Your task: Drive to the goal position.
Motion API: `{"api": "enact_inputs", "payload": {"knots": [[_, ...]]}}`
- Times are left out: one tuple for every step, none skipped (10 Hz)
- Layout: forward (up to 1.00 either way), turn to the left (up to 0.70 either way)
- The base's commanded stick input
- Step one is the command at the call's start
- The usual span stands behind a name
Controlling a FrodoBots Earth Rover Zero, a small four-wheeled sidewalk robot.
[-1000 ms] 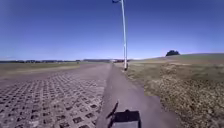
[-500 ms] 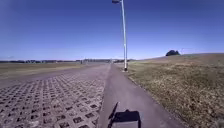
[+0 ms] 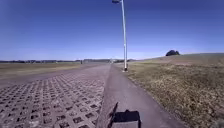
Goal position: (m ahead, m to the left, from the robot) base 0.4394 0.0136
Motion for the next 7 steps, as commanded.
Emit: {"api": "enact_inputs", "payload": {"knots": [[0.85, -0.01], [0.85, -0.09], [0.85, -0.18], [0.85, -0.1], [0.85, -0.02], [0.85, 0.0], [0.85, 0.0]]}}
